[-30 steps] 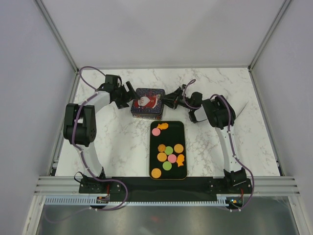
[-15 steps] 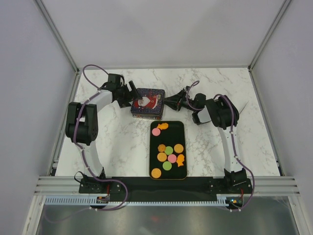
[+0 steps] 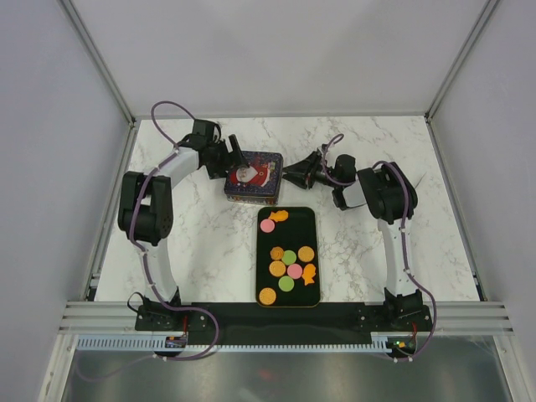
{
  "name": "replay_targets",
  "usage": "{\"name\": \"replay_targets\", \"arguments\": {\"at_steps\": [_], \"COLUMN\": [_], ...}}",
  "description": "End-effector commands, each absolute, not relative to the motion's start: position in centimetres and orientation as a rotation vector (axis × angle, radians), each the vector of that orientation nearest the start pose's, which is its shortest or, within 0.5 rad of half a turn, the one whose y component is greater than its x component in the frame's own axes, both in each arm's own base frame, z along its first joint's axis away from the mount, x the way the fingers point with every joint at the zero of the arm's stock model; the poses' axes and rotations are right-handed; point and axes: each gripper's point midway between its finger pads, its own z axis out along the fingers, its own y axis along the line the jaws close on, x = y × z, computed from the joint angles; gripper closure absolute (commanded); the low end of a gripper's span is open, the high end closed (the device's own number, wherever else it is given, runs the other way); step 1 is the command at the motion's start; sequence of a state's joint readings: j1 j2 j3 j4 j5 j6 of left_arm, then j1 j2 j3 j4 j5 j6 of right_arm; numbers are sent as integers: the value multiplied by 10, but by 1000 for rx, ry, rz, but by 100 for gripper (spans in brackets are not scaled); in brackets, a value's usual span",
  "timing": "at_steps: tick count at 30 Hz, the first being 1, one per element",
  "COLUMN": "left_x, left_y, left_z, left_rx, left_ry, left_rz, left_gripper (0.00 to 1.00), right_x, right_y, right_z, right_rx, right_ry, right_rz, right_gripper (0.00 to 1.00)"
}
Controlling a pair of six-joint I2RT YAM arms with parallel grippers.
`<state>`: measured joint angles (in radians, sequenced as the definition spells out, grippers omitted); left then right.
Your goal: Pack the cookies
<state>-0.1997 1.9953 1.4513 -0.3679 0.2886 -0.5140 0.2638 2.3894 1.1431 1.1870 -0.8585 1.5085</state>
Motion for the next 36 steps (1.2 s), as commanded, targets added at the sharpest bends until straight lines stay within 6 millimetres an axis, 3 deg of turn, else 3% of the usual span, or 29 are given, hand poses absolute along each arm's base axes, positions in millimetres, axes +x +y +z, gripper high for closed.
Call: {"name": "replay_targets", "arguments": {"at_steps": [1,14,36], "left_x": [470,472,475], "left_y": [-164,-173,-179], "left_z": [75,73,95], "left_rx": [-176,-94,-67], "left_ry": [2528,2554,2533], "left_rz": [-605,-586,-592], "left_gripper": [9,9,10], "right_x": [449,462,458], "right_y": [286,289,308], "right_z": [94,86,84], "right_rx": [314,224,124], "right_ry": [1963,2115,2213], "right_rz": [1872,1626,1468], "right_gripper": [52,34,30]}}
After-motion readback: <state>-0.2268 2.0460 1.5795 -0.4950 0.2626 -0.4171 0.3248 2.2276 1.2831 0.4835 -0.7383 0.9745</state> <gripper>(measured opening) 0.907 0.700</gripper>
